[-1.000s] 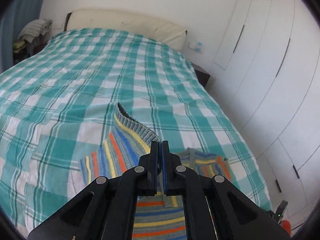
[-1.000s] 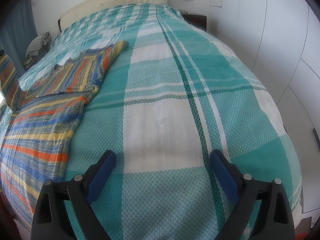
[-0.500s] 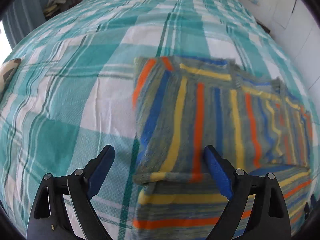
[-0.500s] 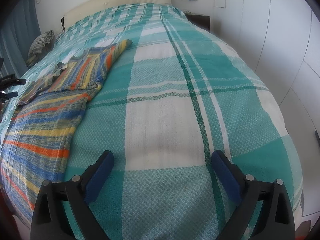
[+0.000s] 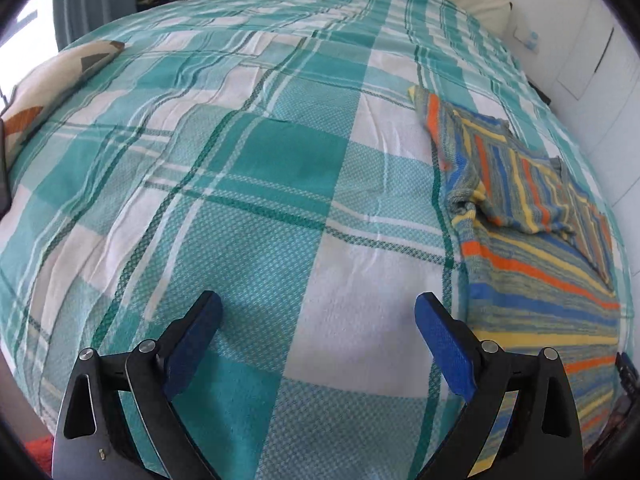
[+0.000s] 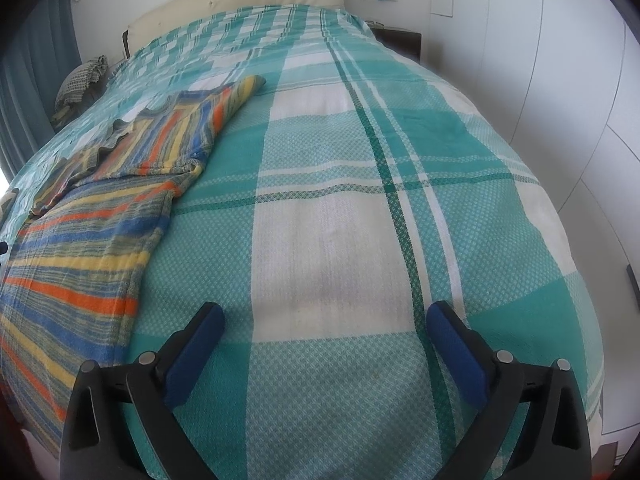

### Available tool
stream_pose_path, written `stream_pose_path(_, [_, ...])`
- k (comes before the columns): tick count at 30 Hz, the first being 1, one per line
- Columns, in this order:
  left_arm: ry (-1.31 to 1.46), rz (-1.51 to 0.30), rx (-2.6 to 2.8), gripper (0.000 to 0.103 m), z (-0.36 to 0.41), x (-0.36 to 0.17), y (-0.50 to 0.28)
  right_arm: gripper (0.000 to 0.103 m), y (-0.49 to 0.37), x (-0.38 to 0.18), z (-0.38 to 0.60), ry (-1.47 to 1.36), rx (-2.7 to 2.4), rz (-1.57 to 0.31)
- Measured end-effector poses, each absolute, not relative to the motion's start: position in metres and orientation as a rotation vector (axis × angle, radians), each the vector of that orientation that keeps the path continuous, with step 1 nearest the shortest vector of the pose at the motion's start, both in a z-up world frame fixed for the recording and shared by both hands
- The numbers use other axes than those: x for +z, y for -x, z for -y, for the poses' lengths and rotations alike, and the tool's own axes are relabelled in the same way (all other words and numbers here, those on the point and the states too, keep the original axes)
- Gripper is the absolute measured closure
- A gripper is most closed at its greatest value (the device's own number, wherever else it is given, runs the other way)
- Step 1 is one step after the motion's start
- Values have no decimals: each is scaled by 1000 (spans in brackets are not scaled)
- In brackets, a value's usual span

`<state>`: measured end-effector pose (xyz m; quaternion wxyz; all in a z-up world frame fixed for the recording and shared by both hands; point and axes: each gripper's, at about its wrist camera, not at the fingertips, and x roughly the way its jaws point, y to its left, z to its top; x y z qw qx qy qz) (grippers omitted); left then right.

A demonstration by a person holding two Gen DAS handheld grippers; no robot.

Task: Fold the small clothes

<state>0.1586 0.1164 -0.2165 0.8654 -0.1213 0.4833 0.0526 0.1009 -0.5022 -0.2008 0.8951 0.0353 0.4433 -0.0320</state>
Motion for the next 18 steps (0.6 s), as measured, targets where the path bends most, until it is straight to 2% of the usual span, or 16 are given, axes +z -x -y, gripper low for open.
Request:
stream_pose_path(5, [218, -1005, 110, 0, -113, -224, -154, 2, -101, -201, 501, -66, -79, -917])
stream_pose_path(18, [141, -998, 144, 0, -104, -231, -153, 0, -100, -202, 500, -58, -77, -909])
